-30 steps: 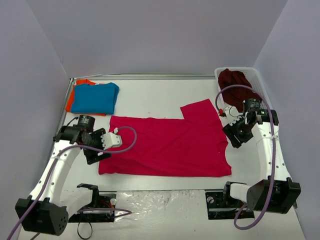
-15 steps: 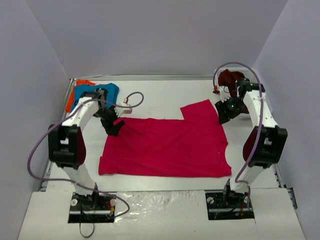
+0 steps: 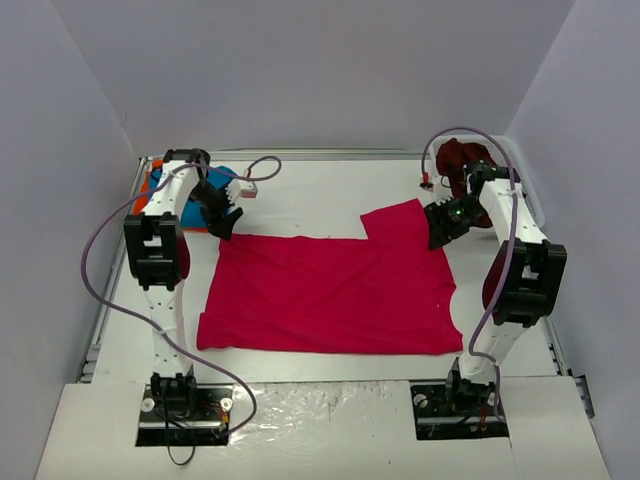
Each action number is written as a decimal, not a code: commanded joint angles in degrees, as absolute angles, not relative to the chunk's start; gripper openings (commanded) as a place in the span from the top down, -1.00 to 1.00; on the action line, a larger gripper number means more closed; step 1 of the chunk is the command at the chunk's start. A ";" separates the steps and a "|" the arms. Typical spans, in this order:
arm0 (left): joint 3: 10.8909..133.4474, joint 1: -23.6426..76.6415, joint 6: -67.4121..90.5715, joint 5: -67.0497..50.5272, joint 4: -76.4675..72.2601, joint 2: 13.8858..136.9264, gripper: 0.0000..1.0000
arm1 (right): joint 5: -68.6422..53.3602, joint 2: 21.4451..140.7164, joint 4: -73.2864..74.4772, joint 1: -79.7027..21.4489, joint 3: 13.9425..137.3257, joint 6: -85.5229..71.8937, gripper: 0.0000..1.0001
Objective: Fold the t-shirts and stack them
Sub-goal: Grap the side of the flattened tshirt furthest away from the robot with both arms
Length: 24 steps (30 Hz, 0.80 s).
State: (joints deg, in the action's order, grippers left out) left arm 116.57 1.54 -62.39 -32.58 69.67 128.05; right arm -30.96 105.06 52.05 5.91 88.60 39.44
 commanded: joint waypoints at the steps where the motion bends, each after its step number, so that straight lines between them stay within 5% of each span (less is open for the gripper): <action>1: 122.51 -1.65 -62.85 -40.33 83.23 129.90 -0.32 | -31.82 105.47 53.00 5.45 88.42 38.23 0.27; 14: 105.21 -4.92 -42.46 -48.33 68.56 120.06 -0.29 | -30.94 105.73 51.07 5.19 85.96 37.00 0.30; 17: 102.31 -5.10 -36.93 -48.96 63.38 118.92 -0.13 | -31.03 105.56 50.54 5.01 85.43 37.09 0.31; 24: 98.88 -6.50 -22.51 -46.93 48.79 118.74 -0.22 | -31.03 105.73 49.83 4.75 84.29 37.09 0.31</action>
State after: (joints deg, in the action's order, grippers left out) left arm 99.02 -5.04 -30.83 -46.24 56.10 121.60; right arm -30.89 105.73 48.64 5.37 85.08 37.45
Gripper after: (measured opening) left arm 0.607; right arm 0.343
